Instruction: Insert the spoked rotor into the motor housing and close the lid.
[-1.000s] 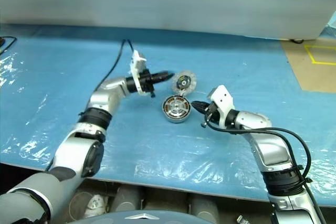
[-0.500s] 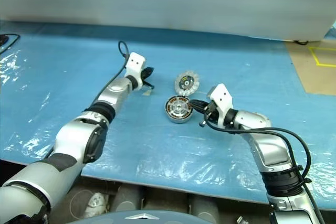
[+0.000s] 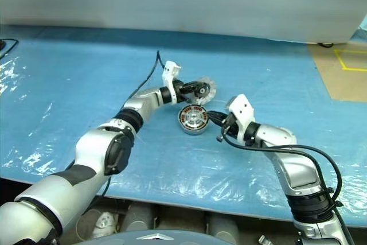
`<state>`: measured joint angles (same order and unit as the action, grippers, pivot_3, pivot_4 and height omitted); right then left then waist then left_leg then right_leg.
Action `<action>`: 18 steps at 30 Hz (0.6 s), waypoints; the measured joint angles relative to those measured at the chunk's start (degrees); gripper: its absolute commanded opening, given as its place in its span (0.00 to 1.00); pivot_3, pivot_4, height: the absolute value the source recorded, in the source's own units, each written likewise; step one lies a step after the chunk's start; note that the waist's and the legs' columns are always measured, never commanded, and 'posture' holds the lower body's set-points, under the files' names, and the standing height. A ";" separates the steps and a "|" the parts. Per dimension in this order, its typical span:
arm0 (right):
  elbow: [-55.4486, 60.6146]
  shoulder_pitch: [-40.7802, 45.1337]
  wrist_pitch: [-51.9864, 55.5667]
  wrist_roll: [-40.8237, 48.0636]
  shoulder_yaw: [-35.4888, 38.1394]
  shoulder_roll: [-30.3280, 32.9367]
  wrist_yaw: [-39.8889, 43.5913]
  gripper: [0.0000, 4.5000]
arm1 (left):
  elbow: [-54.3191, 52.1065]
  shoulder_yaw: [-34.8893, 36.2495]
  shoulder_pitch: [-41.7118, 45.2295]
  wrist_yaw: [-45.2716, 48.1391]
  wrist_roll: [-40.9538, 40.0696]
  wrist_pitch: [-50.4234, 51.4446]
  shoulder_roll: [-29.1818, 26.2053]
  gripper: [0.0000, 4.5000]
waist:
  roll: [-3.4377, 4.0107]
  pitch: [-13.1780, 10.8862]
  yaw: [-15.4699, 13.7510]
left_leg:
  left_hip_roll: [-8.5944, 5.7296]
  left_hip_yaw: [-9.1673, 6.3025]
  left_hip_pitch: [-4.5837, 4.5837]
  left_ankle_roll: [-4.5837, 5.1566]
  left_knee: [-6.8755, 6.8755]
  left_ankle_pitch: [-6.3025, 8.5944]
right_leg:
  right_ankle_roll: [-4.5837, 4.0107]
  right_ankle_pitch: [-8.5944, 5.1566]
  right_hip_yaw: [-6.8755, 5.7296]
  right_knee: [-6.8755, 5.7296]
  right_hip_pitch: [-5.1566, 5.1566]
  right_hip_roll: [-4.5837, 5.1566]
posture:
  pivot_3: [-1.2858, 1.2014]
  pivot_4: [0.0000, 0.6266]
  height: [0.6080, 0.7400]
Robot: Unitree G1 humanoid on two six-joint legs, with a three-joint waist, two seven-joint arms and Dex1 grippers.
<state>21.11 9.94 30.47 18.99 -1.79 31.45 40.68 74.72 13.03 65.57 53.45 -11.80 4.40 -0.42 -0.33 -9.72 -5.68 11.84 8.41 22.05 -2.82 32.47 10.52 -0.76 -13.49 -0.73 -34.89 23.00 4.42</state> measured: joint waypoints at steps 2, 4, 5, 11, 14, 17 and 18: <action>-0.64 0.29 -0.22 -0.42 0.44 -0.07 -1.21 0.00 | -0.62 1.10 -0.03 2.23 -1.42 0.12 -0.86 0.00 | 0.00 0.00 0.03 | 0.00 0.00 -0.01 0.00 -0.01 0.00 | 0.00 0.00 0.00 0.01 0.00 0.00 | 0.52 0.24 1.00; -3.89 1.66 -0.56 -2.66 0.64 -0.09 -3.87 0.00 | -2.27 2.37 -0.05 5.15 -3.03 0.37 -1.84 0.00 | 0.00 0.00 0.02 | -0.01 0.01 -0.02 0.00 -0.01 0.00 | -0.01 0.00 0.00 0.00 0.00 0.01 | 0.52 0.24 1.00; -5.97 2.62 -0.67 -3.94 0.65 -0.14 -5.36 0.00 | -3.48 2.65 -0.21 7.08 -3.86 0.91 -2.23 0.00 | 0.00 0.00 0.01 | -0.01 0.02 -0.02 0.00 -0.01 0.00 | -0.02 0.00 0.00 0.00 0.00 0.01 | 0.52 0.24 1.00; -16.44 8.84 -2.54 -8.31 1.42 -2.61 -11.46 0.00 | -19.06 -2.05 -7.95 18.12 -5.33 4.59 -4.38 0.00 | 0.03 0.01 0.32 | 0.01 0.10 -0.05 0.18 -0.16 -0.11 | -0.08 -0.04 0.01 0.02 0.04 0.01 | 0.52 0.24 1.00; -21.70 12.68 -4.27 -9.73 1.51 -4.71 -13.75 0.00 | -27.51 -4.11 -14.64 18.86 -5.79 7.66 -5.91 0.00 | 0.04 0.00 0.47 | 0.08 0.11 0.01 0.20 -0.14 -0.12 | -0.13 -0.06 -0.02 -0.03 0.13 -0.04 | 0.52 0.24 1.00; -28.56 16.40 -6.76 -10.47 1.55 -8.03 -15.65 0.00 | -36.27 -4.45 -19.37 17.35 -6.90 10.96 -8.46 0.00 | 0.05 -0.01 0.38 | 0.10 0.12 0.01 0.20 -0.09 -0.12 | -0.17 -0.08 -0.03 -0.09 0.14 -0.02 | 0.52 0.24 1.00; -30.93 17.53 -7.60 -10.45 1.62 -9.44 -16.13 0.00 | -39.28 -4.42 -20.75 16.70 -7.47 12.19 -9.33 0.00 | 0.06 -0.01 0.39 | 0.09 0.13 0.01 0.20 -0.07 -0.11 | -0.21 -0.11 -0.03 -0.11 0.14 -0.01 | 0.52 0.24 1.00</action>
<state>-9.82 27.47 22.88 8.54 -0.17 22.01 24.55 35.44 8.61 44.82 70.15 -19.28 16.59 -9.75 -0.28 -9.73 -5.29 11.93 8.54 22.06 -2.62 32.39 10.41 -0.97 -13.59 -0.76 -35.00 23.14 4.41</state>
